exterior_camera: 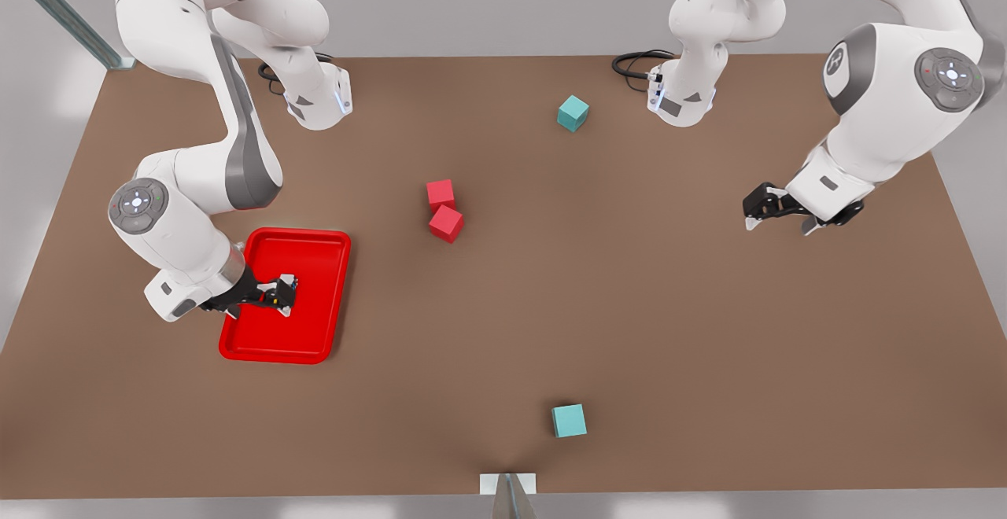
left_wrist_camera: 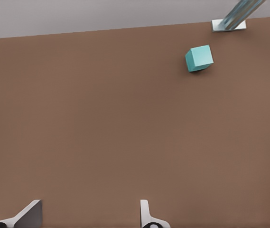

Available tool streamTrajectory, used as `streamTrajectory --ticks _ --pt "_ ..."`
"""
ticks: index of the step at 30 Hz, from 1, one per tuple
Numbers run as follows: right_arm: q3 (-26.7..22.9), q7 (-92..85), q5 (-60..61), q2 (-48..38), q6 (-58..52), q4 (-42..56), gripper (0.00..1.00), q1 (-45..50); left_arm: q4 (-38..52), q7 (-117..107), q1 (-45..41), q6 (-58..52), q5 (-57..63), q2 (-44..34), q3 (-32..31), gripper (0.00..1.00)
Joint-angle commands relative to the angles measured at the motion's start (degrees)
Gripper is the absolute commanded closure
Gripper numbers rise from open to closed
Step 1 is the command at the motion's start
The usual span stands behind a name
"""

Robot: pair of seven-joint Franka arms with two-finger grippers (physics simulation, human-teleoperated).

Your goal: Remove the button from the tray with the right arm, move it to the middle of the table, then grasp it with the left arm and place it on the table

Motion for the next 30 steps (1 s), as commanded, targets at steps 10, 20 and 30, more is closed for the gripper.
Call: streamTrajectory --ticks 10,20,30 --pt "0.0 -0.8 -3.9 5.2 -5.5 1.1 0.0 -0.5 0.0 0.3 -2.5 -0.2 2.7 1.6 -0.5 0.0" --pt "-0.1 -3.3 -5.7 12.2 10.7 -9.0 0.0 -9.2 0.0 0.6 -2.6 0.3 3.3 5.3 -0.5 0.0" --pt "0.0 -2.2 -5.5 12.4 21.1 -21.6 0.0 -11.1 -0.1 0.7 -3.4 0.3 3.4 5.4 -0.5 0.0"
